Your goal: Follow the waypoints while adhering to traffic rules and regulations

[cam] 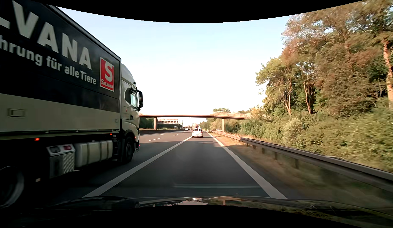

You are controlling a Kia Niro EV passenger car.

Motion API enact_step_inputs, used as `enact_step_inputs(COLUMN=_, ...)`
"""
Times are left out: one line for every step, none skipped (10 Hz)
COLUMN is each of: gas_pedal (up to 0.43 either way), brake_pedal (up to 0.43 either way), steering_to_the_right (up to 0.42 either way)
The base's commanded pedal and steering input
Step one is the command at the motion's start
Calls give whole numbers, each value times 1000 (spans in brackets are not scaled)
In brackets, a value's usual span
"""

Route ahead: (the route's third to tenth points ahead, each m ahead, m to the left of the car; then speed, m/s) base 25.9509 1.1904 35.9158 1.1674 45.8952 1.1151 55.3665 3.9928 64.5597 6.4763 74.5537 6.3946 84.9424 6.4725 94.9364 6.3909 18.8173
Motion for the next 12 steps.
enact_step_inputs(gas_pedal=0, brake_pedal=0, steering_to_the_right=5)
enact_step_inputs(gas_pedal=0, brake_pedal=0, steering_to_the_right=5)
enact_step_inputs(gas_pedal=0, brake_pedal=0, steering_to_the_right=3)
enact_step_inputs(gas_pedal=0, brake_pedal=0, steering_to_the_right=3)
enact_step_inputs(gas_pedal=0, brake_pedal=0, steering_to_the_right=3)
enact_step_inputs(gas_pedal=0, brake_pedal=0, steering_to_the_right=3)
enact_step_inputs(gas_pedal=0, brake_pedal=0, steering_to_the_right=2)
enact_step_inputs(gas_pedal=0, brake_pedal=0, steering_to_the_right=0)
enact_step_inputs(gas_pedal=0, brake_pedal=0, steering_to_the_right=0)
enact_step_inputs(gas_pedal=0, brake_pedal=0, steering_to_the_right=0)
enact_step_inputs(gas_pedal=0, brake_pedal=0, steering_to_the_right=0)
enact_step_inputs(gas_pedal=0, brake_pedal=0, steering_to_the_right=0)
